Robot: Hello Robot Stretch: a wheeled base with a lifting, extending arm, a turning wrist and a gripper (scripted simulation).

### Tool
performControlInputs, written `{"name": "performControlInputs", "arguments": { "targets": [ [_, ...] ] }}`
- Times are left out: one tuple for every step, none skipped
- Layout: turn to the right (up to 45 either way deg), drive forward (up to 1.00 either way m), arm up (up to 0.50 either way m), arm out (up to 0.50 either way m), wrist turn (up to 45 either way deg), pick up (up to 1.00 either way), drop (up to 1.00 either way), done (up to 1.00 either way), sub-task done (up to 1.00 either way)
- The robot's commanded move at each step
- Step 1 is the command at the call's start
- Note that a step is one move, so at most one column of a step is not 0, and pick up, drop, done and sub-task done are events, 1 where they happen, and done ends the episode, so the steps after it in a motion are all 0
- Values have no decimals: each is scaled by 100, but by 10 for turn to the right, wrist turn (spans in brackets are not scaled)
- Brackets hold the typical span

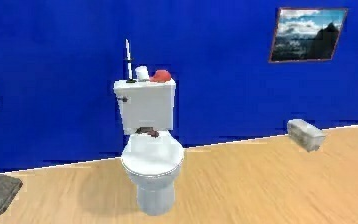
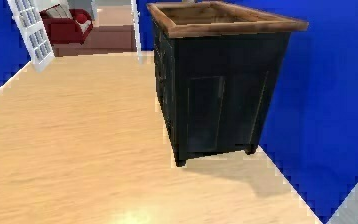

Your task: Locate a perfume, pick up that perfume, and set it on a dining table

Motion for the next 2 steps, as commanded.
{"name": "performControlInputs", "arguments": {
  "targets": [
    [30,0,0,0,0,0,0,0,0],
    [0,55,0,0,0,0,0,0,0]
  ]
}}
